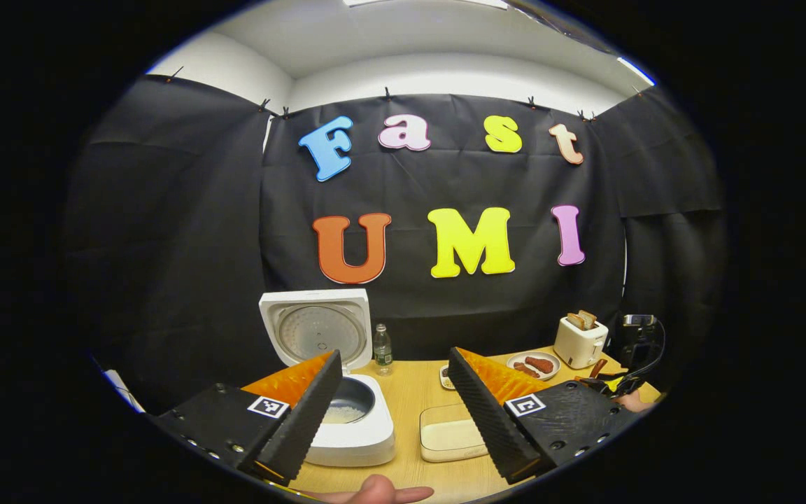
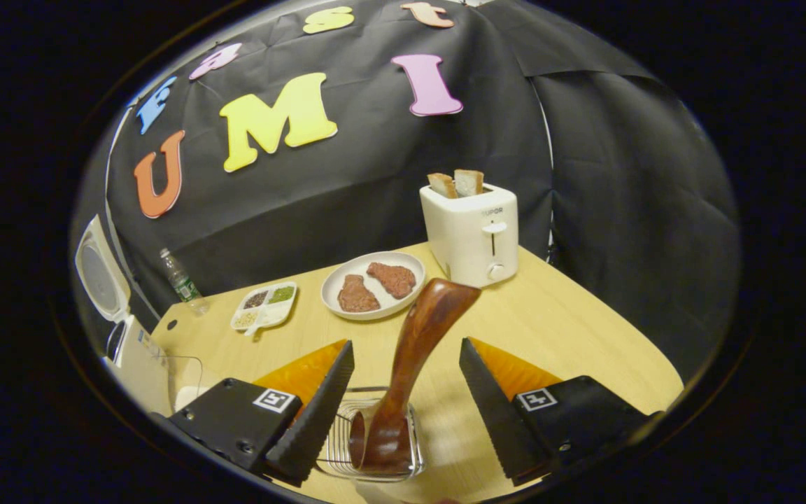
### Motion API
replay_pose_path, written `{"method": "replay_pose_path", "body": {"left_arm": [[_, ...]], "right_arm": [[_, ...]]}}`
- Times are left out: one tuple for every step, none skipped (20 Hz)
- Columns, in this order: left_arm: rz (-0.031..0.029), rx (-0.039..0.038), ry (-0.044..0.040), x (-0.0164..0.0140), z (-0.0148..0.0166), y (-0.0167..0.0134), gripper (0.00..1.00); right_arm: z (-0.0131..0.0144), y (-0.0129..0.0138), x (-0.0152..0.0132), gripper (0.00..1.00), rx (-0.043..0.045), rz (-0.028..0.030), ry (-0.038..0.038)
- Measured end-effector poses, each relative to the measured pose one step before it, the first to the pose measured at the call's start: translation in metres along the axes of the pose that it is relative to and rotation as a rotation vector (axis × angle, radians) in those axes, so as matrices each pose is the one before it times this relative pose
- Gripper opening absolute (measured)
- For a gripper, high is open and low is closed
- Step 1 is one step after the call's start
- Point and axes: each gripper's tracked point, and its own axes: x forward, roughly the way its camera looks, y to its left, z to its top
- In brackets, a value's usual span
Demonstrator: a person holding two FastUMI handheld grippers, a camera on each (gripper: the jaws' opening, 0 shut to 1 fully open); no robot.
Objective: Close the left gripper, press the button to open the rice cooker; take a wooden spoon from the chopstick holder with the right hand, scoop a spoonful of rice and pour it into the rice cooker, then put the wooden spoon back into the chopstick holder.
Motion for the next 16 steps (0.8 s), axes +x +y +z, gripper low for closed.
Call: {"method": "replay_pose_path", "body": {"left_arm": [[0.00137, 0.0067, 0.00004, 0.00059, 0.00005, -0.0002, 0.96], [0.00339, 0.00751, -0.0002, -0.00056, -0.00008, 0.00144, 0.96], [0.0013, 0.00676, -0.00112, 0.00004, -0.00001, -0.00007, 0.96], [0.00313, 0.00658, 0.00045, 0.00117, -0.0013, -0.00027, 0.96], [0.00043, 0.00512, 0.00281, 0.00066, -0.00034, 0.00056, 0.96], [0.00128, 0.00198, 0.00619, -0.00004, -0.00287, 0.00004, 0.96], [-0.00053, 0.00026, 0.00398, -0.00026, -0.00162, -0.00008, 0.97], [0.00227, -0.00218, -0.00314, 0.00021, 0.0019, -0.00023, 0.97], [0.00028, 0.00026, -0.00057, 0.00148, 0.00029, -0.00044, 0.97], [-0.00103, 0.00022, -0.00139, 0.00079, -0.00111, -0.00002, 0.96], [-0.0006, 0.0014, -0.00154, 0.00012, 0.00056, -0.00029, 0.96], [0.00045, 0.00311, -0.00196, -0.00047, 0.00076, 0.00012, 0.96], [0.00013, 0.00218, -0.0054, -0.00038, 0.00125, 0.00066, 0.96], [0.00256, 0.0018, -0.00218, -0.00007, -0.00028, 0.00078, 0.96], [-0.00028, -0.00094, 0.00277, 0.00003, -0.00051, 0.00102, 0.96], [-0.00093, -0.00549, 0.00334, -0.00048, -0.00193, -0.00116, 0.96]], "right_arm": [[0.00126, 0.00011, 0.00752, 0.99, 0.00429, 0.00435, 0.00217], [-0.00103, -0.00167, 0.0071, 0.99, 0.00554, 0.00204, 0.00876], [0.00037, 0.00083, 0.00494, 0.95, 0.01178, 0.01057, 0.00919], [0.00109, 0.0018, 0.00314, 0.94, 0.01397, 0.01355, 0.00181], [0.00103, 0.00142, 0.00224, 0.96, 0.0073, 0.01706, 0.00299], [0.00091, 0.00067, 0.00162, 0.89, 0.00219, 0.00877, -0.00122], [-0.00041, -0.00048, 0.002, 0.83, -0.00565, 0.00227, 0.00574], [-0.00161, 0.00065, 0.00111, 0.82, -0.00382, 0.01224, 0.00235], [0.00071, -0.00096, 0.00295, 0.63, -0.00462, -0.00576, -0.00285], [0.00103, -0.00804, -0.0004, 0.55, -0.01176, -0.02983, -0.00819], [0.00058, 0.00112, -0.00042, 0.33, 0.02014, 0.01249, -0.0039], [-0.00071, 0.00513, -0.00212, 0.31, 0.00393, 0.0156, 0.00481], [0.00053, 0.00015, -0.00205, 0.29, -0.00743, -0.00417, -0.00777], [-0.00007, 0.00402, -0.00222, 0.29, -0.01289, 0.00338, 0.0007], [0.00116, 0.00135, -0.00183, 0.29, -0.01324, 0.00186, -0.00331], [0.00188, 0.00169, -0.00431, 0.29, -0.01342, -0.00258, -0.00459]]}}
